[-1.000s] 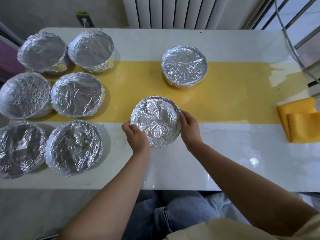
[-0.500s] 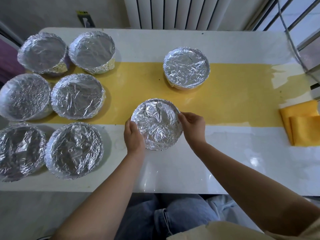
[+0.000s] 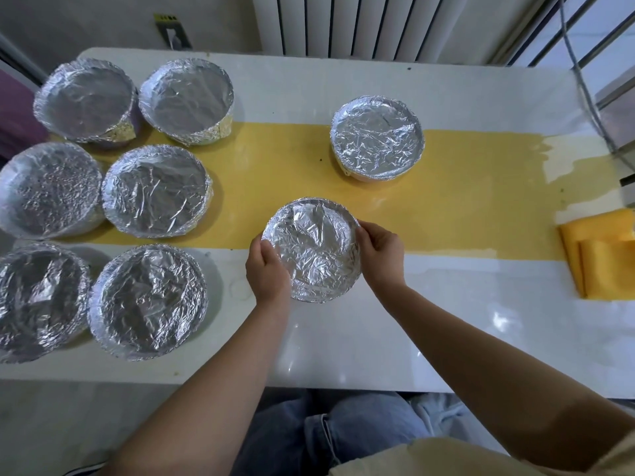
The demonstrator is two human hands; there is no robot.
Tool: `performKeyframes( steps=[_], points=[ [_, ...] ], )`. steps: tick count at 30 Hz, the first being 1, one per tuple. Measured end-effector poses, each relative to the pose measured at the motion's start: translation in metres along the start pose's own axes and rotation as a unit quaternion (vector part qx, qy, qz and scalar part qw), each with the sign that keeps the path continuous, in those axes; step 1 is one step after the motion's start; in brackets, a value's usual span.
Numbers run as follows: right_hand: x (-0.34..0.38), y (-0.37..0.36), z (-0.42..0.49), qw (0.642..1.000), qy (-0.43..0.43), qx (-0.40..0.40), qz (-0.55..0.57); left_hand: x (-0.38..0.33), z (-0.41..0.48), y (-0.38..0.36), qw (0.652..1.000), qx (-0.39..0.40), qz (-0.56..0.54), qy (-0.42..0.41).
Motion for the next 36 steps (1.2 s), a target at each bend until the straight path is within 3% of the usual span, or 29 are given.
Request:
performKeyframes(
  steps=[9,15,17,20,22,24,28,33,36],
  points=[
    [0.027,-0.044,0.016,0.997,-0.024,0.065,0.034,-0.010,0.029,0.014,0.994,-0.024,-0.085,0.062],
    [0.011,-0.049,0.027,0.987,-0.106,0.117,0.040,-0.006,0.035,0.023,0.997,-0.027,-0.029,0.063],
    [0.006,-0.043,0.035,0.983,-0.139,0.096,0.065,-0.019,0.036,0.026,0.998,-0.037,0.055,0.005],
    [0.000,-0.028,0.051,0.979,-0.175,0.052,0.087,-0.066,0.027,0.025,0.969,-0.092,0.131,-0.189],
    [-0.001,-0.012,0.063,0.978,-0.188,0.003,0.093,-0.097,0.020,0.009,0.948,-0.061,0.111,-0.292],
    [-0.001,0.004,0.077,0.972,-0.199,-0.060,0.106,-0.116,0.025,-0.017,0.945,0.014,0.096,-0.313],
    [0.011,0.027,0.104,0.954,-0.220,-0.140,0.146,-0.147,0.043,-0.074,0.950,0.155,0.101,-0.251],
    [0.024,0.020,0.131,0.949,-0.241,-0.084,0.187,-0.158,0.058,-0.134,0.950,0.281,0.103,-0.088],
    [0.027,0.017,0.139,0.948,-0.234,-0.094,0.196,-0.152,0.060,-0.155,0.940,0.331,0.050,0.061]
  ],
)
Point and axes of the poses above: each hand's wrist, its own z-axis towards the middle knuckle, its own y-axis out of the back of the hand, x = y × z, the point moved 7 cm from there along z, towards the middle knuckle, and after that the axes turned 9 degrees about -x, right-handed, at the moved point
